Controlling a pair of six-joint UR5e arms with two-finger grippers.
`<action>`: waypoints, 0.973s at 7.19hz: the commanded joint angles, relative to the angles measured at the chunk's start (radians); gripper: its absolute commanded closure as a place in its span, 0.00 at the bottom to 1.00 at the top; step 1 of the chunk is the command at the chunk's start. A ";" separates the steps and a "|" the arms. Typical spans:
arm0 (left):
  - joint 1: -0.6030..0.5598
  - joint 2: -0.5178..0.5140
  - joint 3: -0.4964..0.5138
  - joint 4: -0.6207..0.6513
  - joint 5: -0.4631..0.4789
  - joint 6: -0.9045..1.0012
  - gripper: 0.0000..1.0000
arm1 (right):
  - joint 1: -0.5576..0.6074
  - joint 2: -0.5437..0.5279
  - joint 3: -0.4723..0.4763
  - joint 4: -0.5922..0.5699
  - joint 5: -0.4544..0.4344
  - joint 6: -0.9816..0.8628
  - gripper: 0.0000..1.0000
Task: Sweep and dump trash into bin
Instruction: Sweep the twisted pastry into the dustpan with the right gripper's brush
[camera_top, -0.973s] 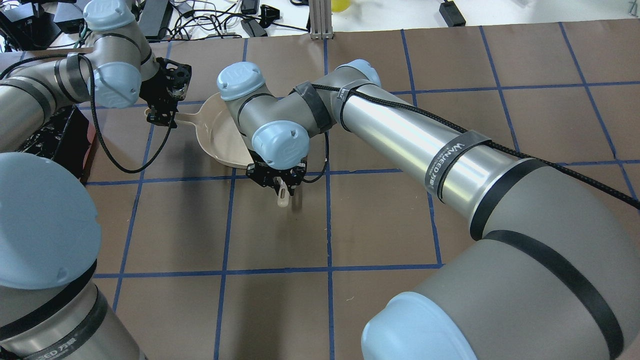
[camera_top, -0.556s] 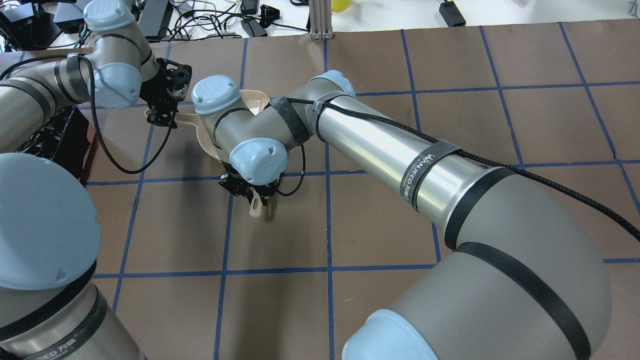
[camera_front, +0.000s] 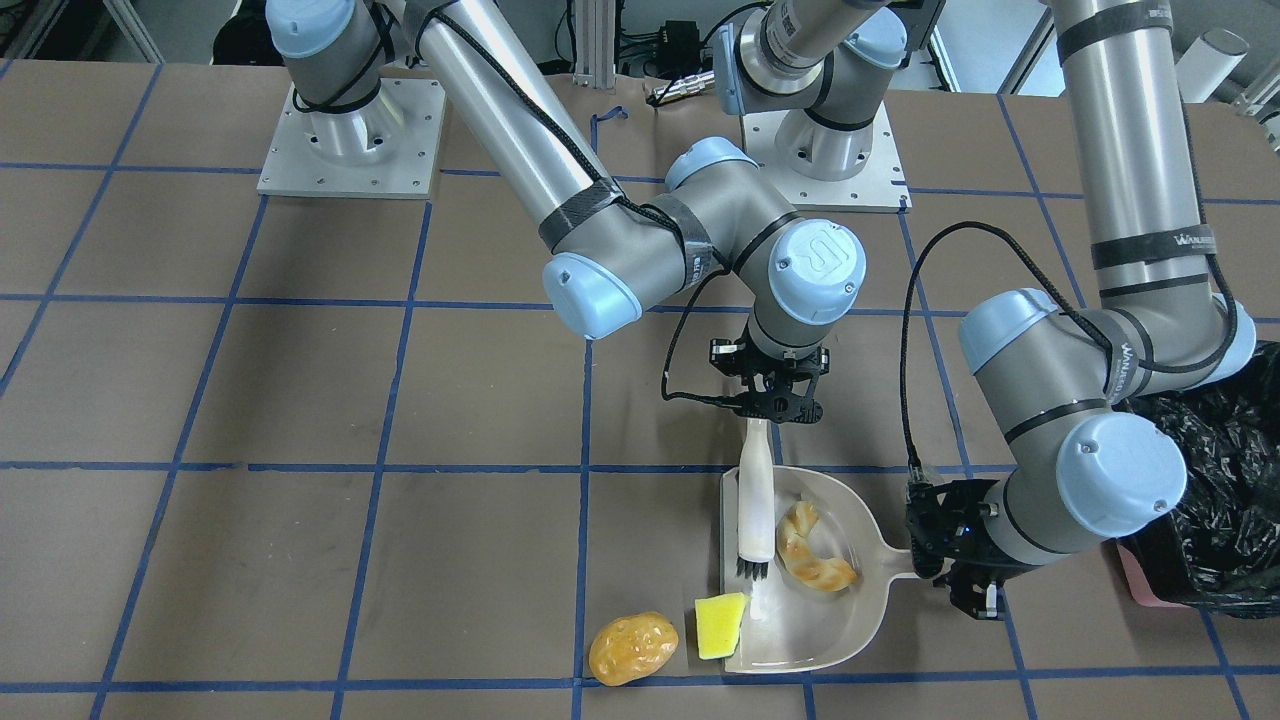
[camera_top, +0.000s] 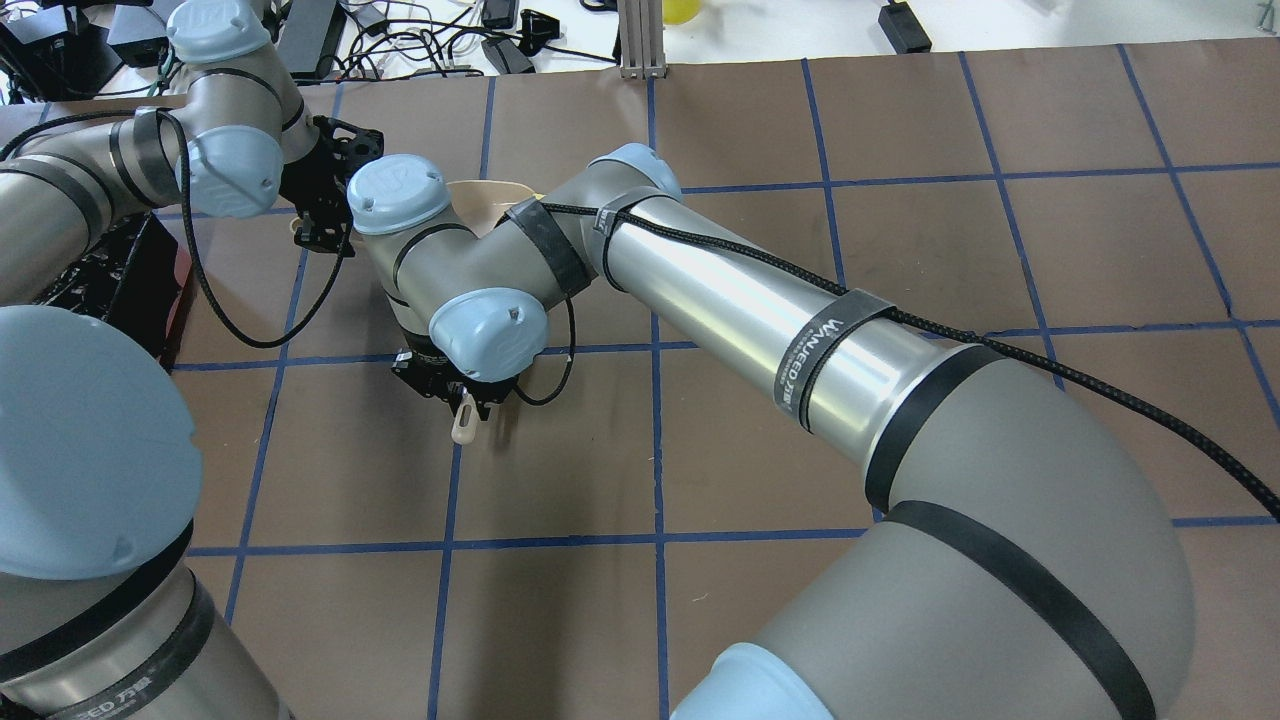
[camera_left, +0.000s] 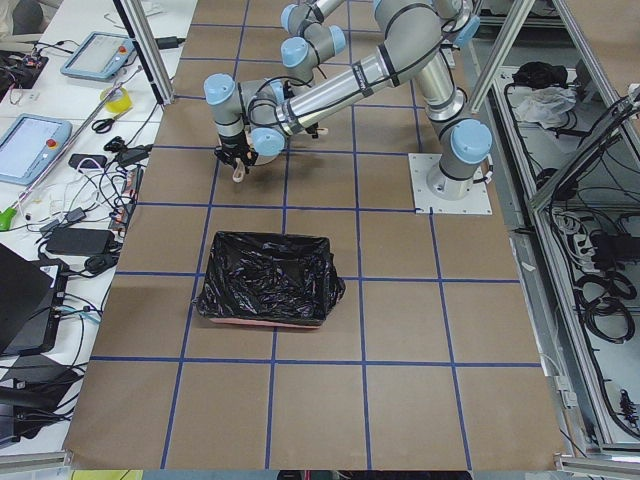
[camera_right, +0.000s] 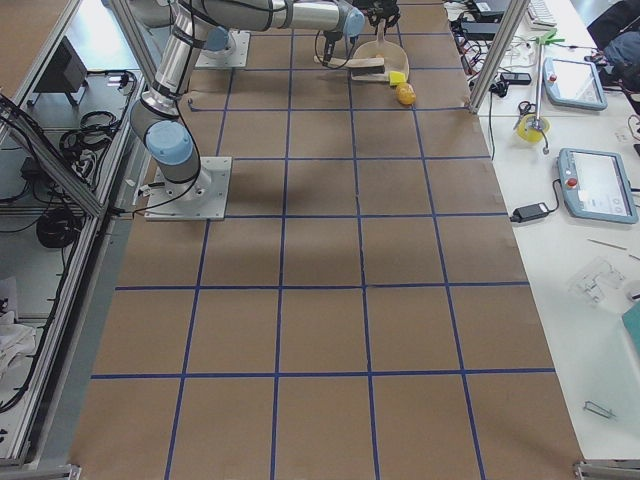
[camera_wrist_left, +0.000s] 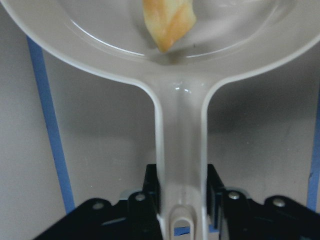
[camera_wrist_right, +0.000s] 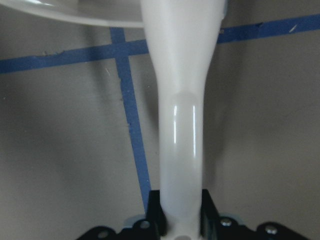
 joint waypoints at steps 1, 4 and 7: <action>0.000 0.001 -0.001 0.000 0.002 -0.001 0.96 | -0.020 -0.080 0.003 0.138 -0.058 -0.010 1.00; 0.002 0.001 -0.003 0.000 0.002 -0.003 0.96 | -0.212 -0.186 0.009 0.392 -0.277 -0.273 1.00; 0.000 0.000 -0.003 0.000 -0.002 -0.004 0.96 | -0.324 -0.103 -0.023 0.353 -0.474 -0.600 1.00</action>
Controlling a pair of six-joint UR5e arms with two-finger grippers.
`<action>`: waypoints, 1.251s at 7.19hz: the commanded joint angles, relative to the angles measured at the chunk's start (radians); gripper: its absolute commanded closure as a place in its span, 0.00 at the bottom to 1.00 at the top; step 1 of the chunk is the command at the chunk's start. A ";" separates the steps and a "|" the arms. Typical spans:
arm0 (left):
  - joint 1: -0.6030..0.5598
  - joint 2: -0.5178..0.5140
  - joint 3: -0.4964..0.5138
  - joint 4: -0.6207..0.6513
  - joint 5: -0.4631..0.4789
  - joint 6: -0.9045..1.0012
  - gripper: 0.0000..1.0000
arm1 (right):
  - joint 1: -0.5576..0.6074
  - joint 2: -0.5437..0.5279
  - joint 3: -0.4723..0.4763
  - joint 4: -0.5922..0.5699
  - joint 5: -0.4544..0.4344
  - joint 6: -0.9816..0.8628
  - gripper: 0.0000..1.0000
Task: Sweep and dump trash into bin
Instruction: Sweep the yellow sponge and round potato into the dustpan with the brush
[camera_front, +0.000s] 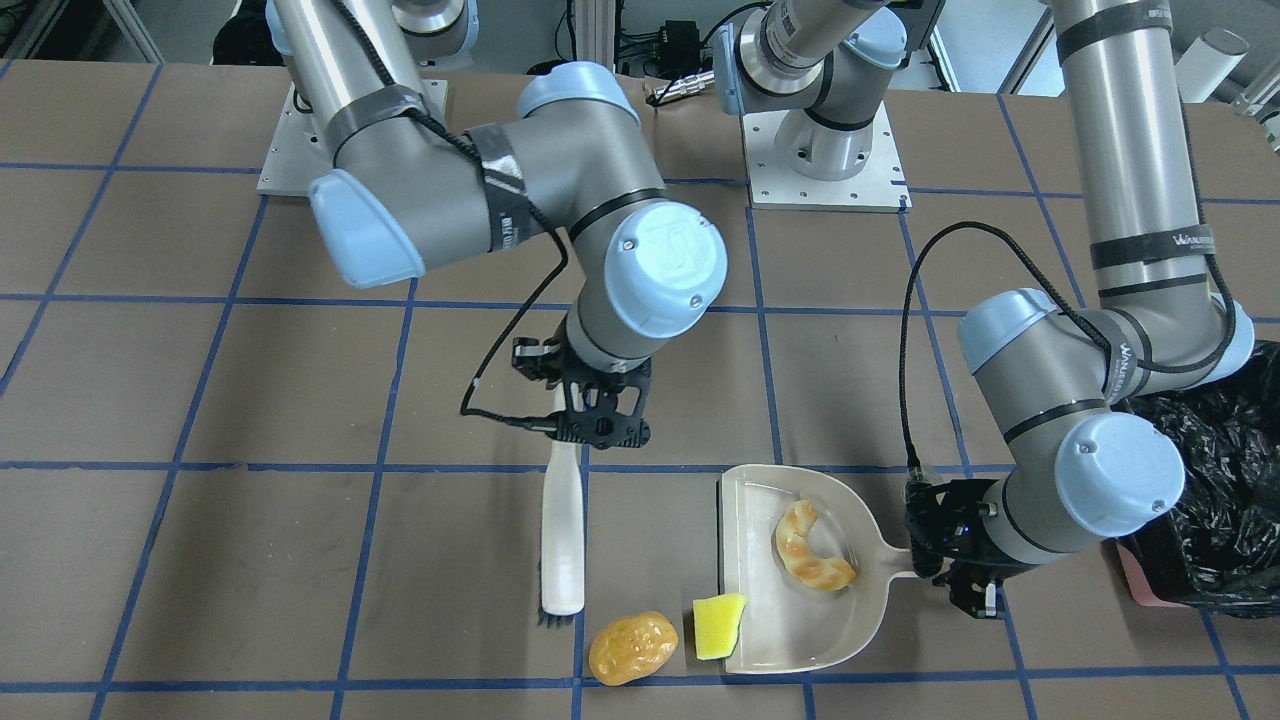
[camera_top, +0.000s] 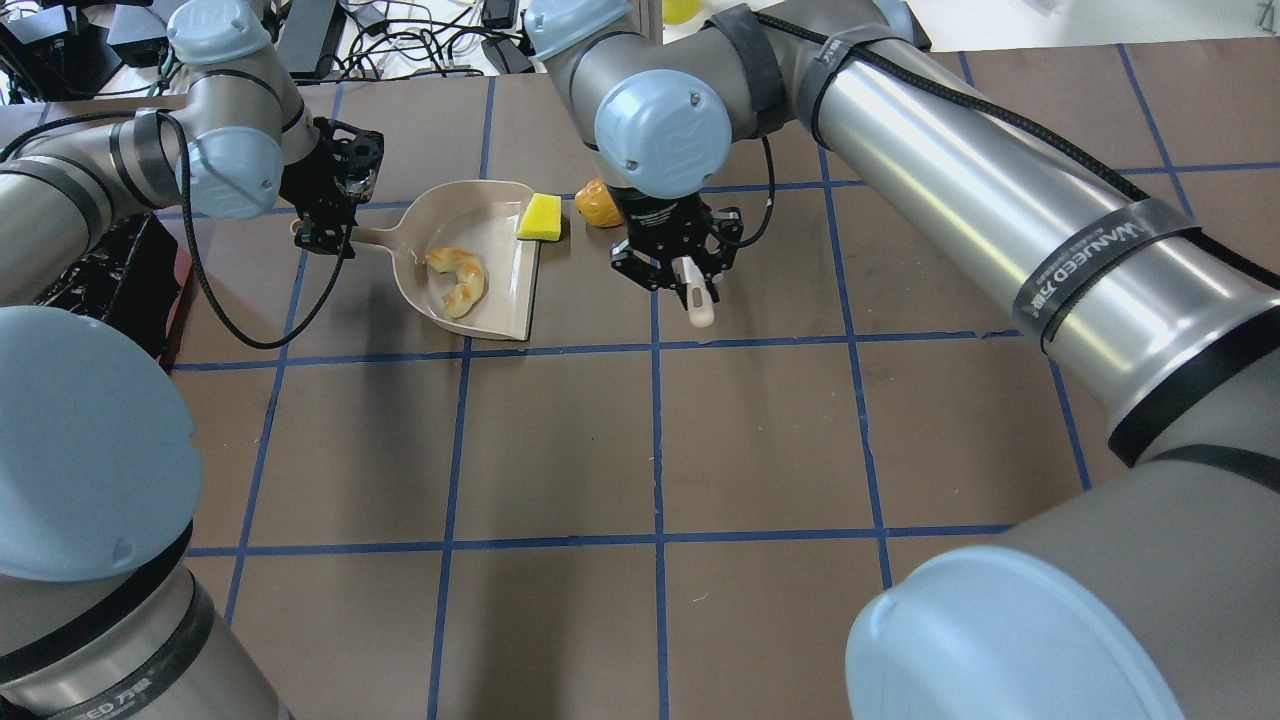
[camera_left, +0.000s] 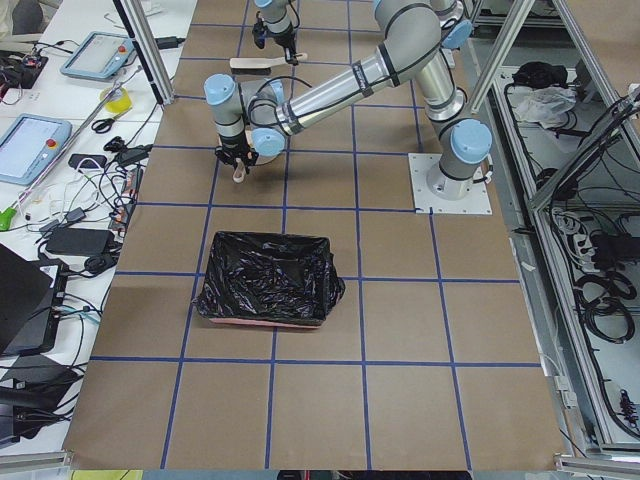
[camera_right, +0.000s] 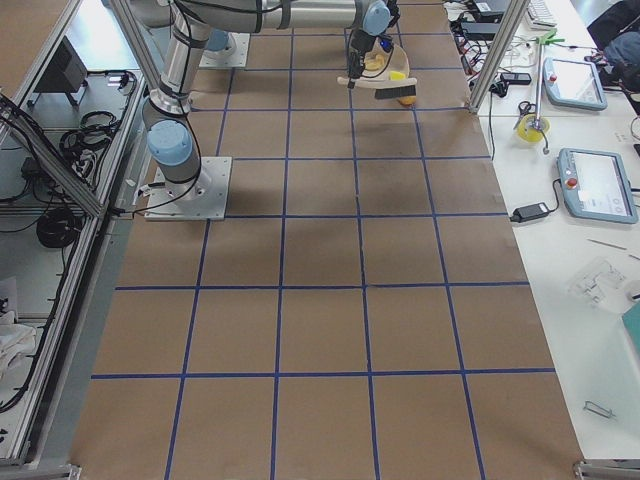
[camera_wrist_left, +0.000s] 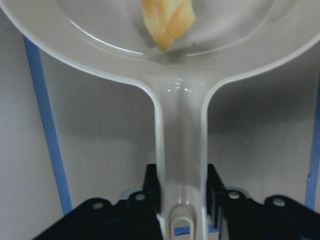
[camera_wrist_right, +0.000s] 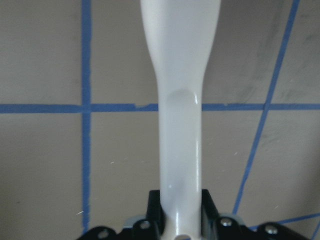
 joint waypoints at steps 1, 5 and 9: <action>0.000 0.000 0.000 0.000 0.000 -0.001 0.96 | -0.041 0.092 -0.054 -0.015 -0.121 -0.143 1.00; 0.000 0.000 0.009 -0.011 0.010 -0.008 0.96 | -0.011 0.193 -0.156 -0.015 -0.122 -0.235 1.00; -0.014 0.006 0.012 -0.012 0.073 -0.103 0.96 | 0.054 0.220 -0.156 -0.038 -0.063 -0.135 1.00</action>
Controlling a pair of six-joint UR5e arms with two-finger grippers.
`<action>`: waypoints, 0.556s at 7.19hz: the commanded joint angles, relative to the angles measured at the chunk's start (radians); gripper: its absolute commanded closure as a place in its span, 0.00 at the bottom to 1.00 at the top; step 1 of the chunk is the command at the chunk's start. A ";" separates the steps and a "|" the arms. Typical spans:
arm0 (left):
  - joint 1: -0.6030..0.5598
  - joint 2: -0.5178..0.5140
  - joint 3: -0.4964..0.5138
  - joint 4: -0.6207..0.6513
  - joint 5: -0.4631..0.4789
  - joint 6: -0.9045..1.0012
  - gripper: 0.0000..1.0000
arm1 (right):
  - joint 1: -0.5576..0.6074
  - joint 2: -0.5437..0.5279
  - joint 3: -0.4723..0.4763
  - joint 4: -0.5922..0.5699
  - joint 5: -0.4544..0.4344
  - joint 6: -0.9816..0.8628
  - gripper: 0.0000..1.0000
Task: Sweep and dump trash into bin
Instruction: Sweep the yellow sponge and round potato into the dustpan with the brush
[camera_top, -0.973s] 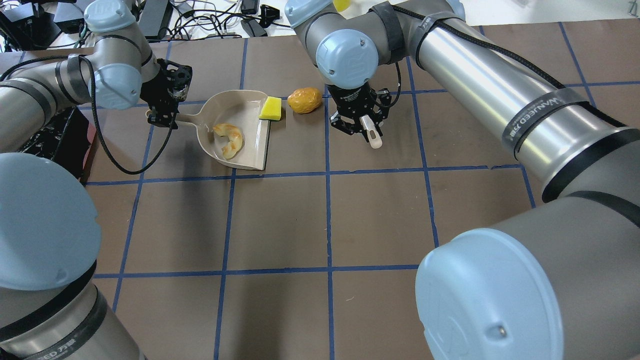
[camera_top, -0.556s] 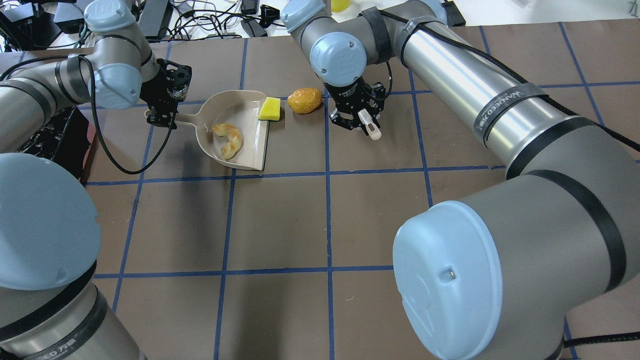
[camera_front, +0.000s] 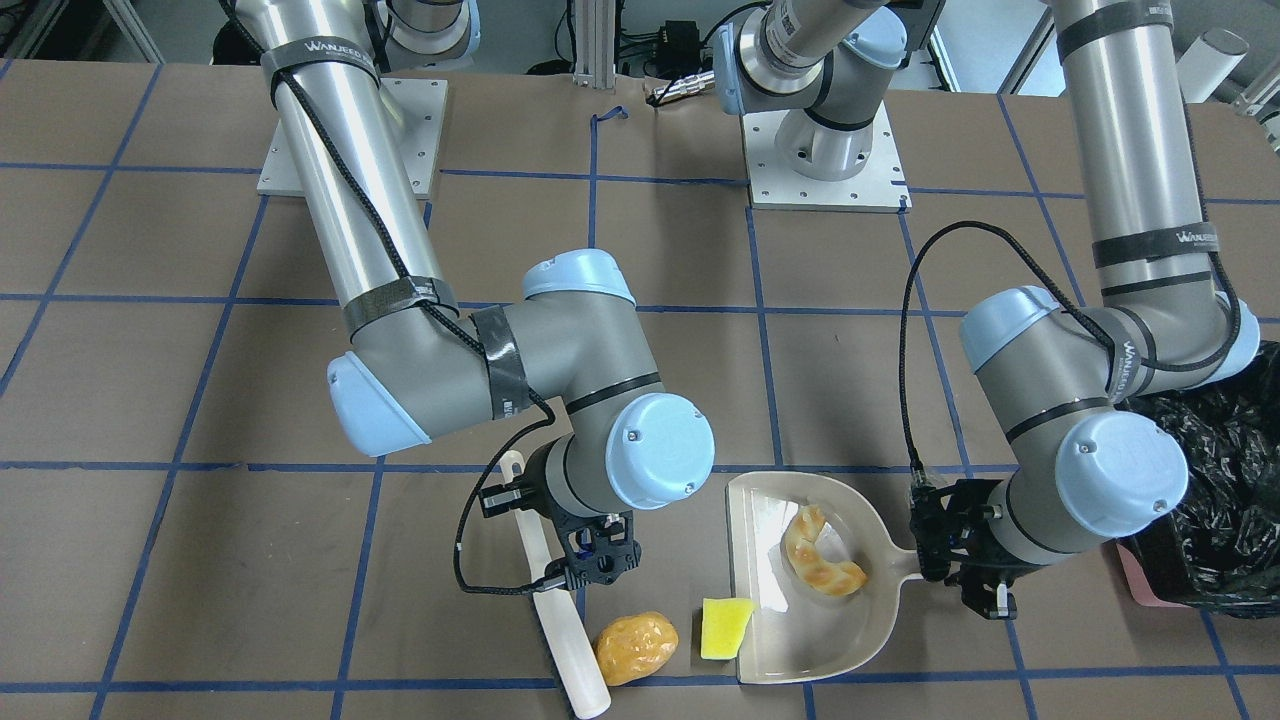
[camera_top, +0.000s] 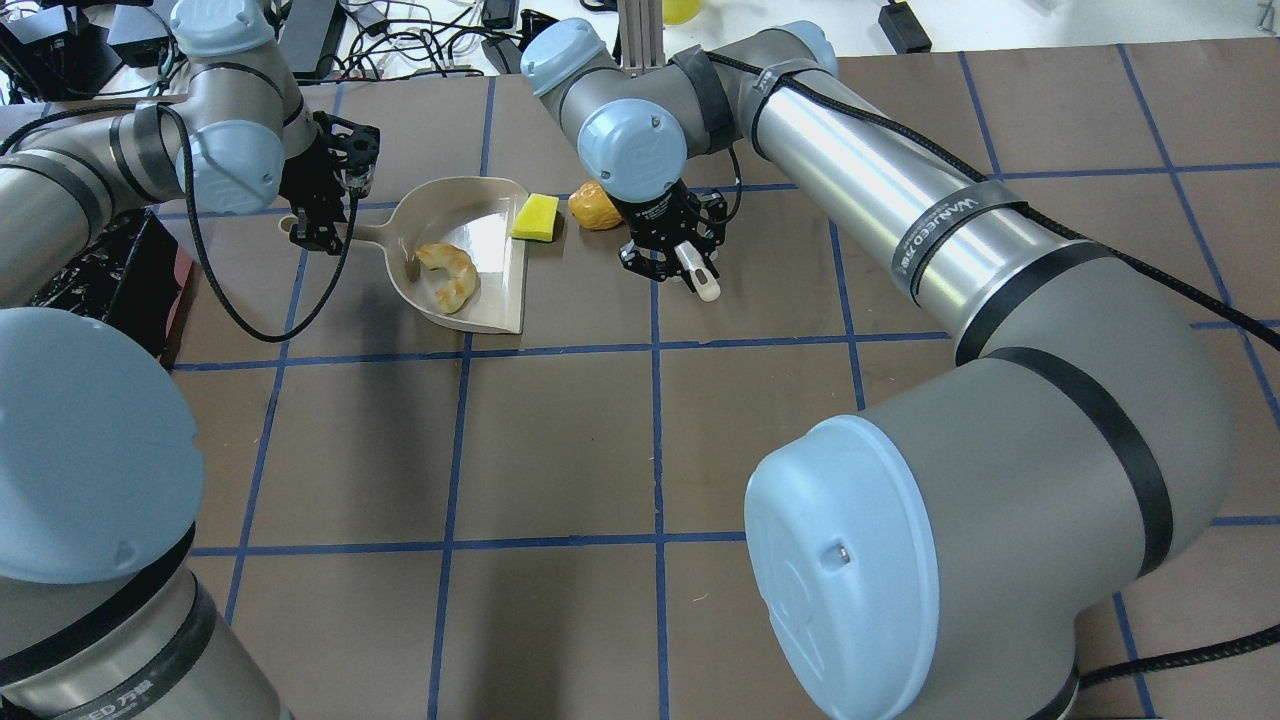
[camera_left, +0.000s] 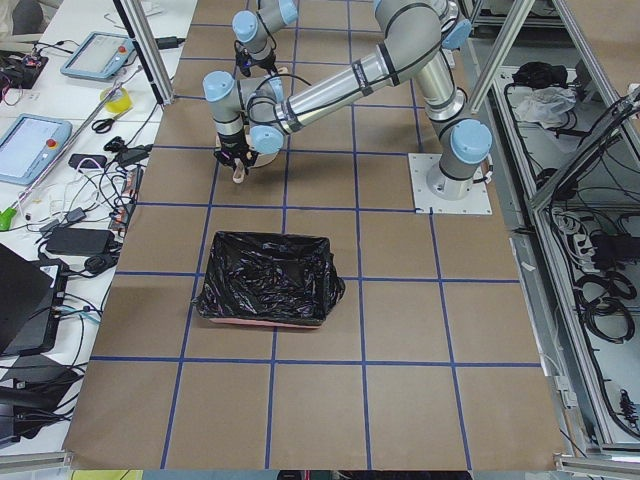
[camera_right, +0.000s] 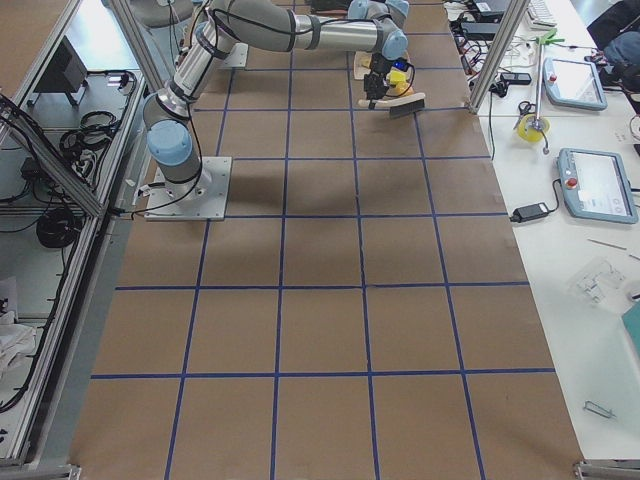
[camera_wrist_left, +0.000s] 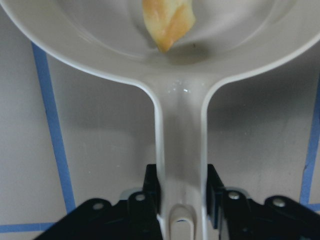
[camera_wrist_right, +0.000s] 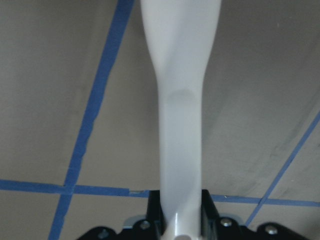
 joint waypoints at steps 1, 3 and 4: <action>-0.007 0.001 -0.006 -0.001 0.024 -0.021 0.96 | 0.029 0.004 0.000 -0.005 0.042 0.047 1.00; -0.007 0.001 -0.010 0.001 0.024 -0.023 0.96 | 0.060 0.012 -0.002 -0.017 0.079 0.104 1.00; -0.007 0.001 -0.010 0.002 0.024 -0.023 0.96 | 0.070 0.013 -0.002 -0.038 0.129 0.148 1.00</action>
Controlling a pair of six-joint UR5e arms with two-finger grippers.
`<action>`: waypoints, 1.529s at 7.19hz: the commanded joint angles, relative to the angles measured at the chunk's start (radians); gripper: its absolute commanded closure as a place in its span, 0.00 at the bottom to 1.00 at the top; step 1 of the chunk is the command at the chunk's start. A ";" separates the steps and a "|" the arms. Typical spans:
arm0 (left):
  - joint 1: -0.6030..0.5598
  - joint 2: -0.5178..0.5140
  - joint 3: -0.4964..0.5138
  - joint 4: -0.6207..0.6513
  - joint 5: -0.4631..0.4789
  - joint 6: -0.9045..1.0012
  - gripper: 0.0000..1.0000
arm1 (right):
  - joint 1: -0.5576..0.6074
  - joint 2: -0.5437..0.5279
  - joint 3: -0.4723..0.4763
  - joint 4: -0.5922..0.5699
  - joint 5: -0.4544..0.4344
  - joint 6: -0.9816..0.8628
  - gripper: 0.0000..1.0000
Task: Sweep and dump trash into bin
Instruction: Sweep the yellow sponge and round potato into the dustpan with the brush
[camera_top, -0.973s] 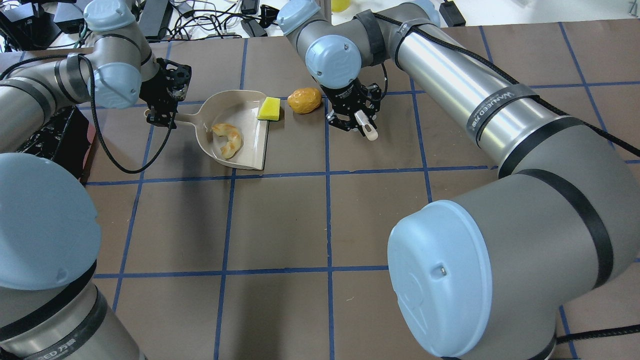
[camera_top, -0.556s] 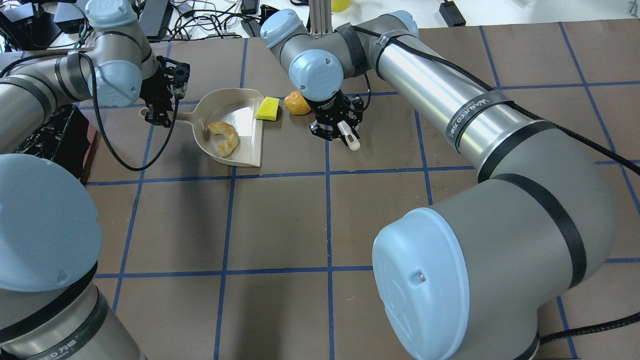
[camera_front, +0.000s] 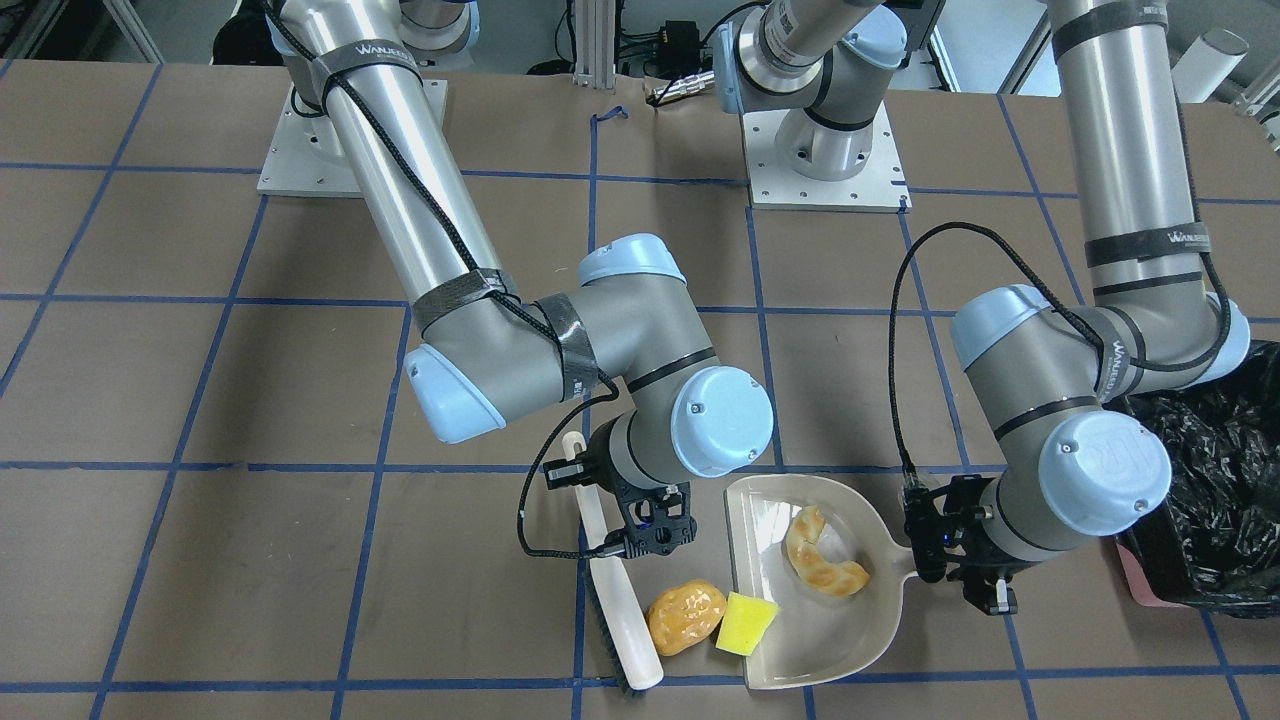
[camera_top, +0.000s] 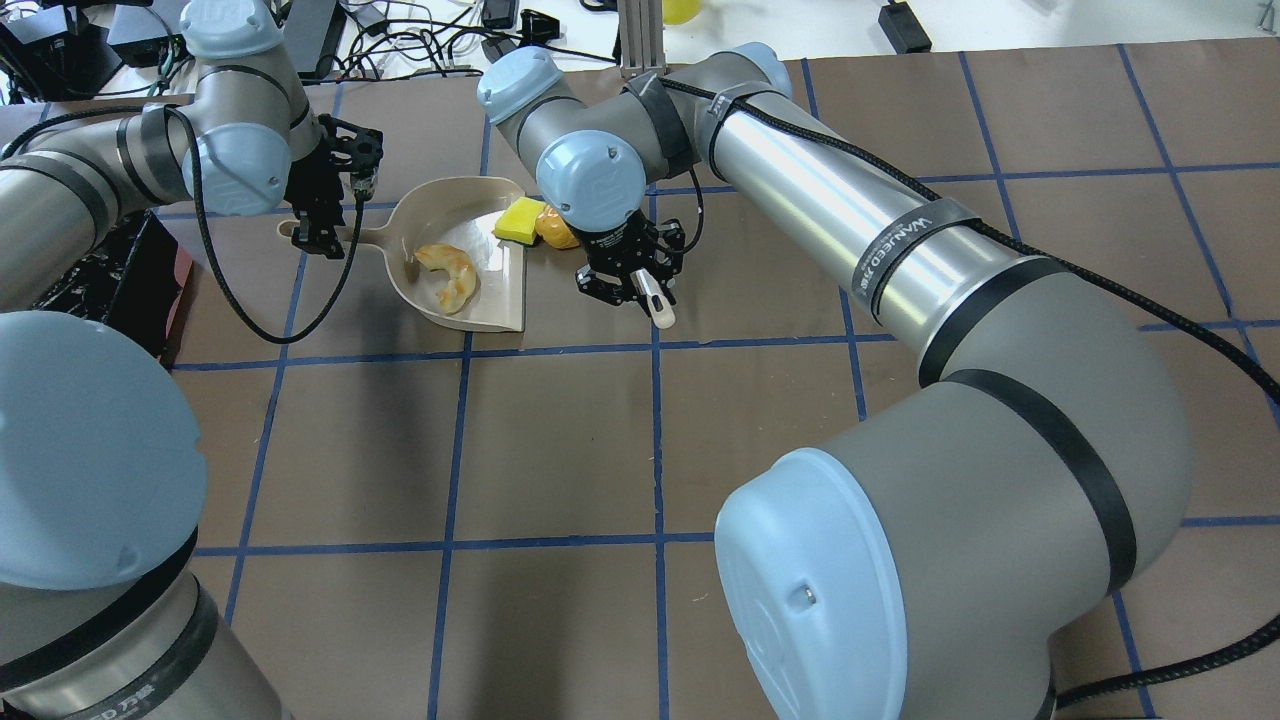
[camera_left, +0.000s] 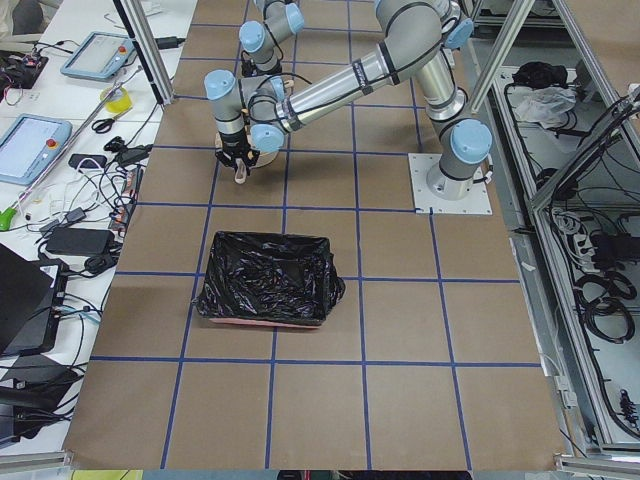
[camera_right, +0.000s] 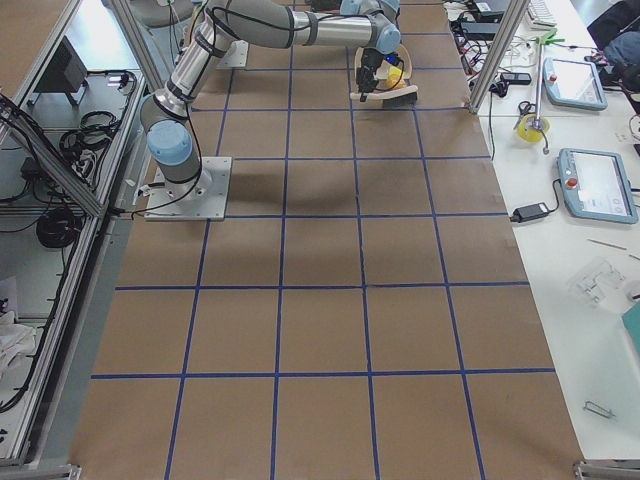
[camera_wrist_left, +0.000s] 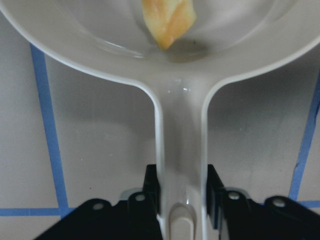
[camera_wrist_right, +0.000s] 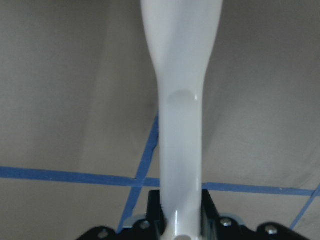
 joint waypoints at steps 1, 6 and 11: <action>0.000 -0.002 -0.001 0.003 -0.001 0.000 0.96 | 0.032 0.011 -0.002 -0.035 0.079 0.071 1.00; 0.000 -0.002 -0.004 0.003 -0.005 0.000 0.96 | 0.096 0.017 -0.004 -0.135 0.235 0.225 1.00; 0.000 -0.004 -0.006 0.003 -0.010 0.001 0.96 | 0.107 -0.012 -0.017 -0.156 0.357 0.288 1.00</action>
